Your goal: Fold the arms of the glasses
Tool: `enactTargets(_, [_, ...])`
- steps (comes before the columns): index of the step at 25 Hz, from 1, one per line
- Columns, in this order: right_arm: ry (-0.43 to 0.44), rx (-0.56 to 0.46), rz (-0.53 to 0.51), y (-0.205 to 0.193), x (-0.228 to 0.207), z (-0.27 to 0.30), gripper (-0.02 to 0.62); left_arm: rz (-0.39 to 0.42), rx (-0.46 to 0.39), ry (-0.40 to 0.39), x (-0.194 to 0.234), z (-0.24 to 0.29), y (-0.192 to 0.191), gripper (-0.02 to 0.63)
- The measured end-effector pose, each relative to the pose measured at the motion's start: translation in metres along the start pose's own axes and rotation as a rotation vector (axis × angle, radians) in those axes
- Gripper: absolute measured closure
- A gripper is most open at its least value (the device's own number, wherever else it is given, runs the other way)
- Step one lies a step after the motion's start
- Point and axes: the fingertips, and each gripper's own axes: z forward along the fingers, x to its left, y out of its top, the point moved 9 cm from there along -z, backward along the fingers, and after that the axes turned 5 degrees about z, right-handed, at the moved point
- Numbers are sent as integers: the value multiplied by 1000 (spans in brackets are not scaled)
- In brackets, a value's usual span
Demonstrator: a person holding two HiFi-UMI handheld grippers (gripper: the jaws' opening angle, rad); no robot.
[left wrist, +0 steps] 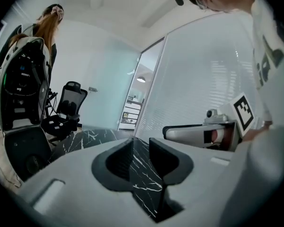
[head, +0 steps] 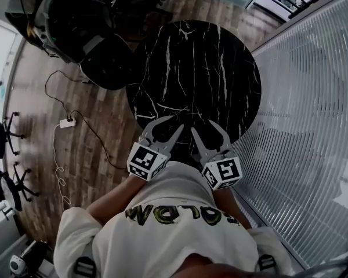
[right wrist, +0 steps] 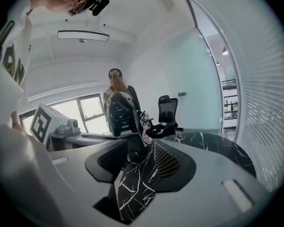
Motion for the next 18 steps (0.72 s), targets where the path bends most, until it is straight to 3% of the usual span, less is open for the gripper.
enactTargets(9, [7, -92, -32, 18, 30, -22, 448, 27, -73, 1, -13, -24, 20, 500])
enactTargets(18, [1, -131, -51, 41, 13, -25, 456, 44, -112, -19, -20, -1, 44, 500])
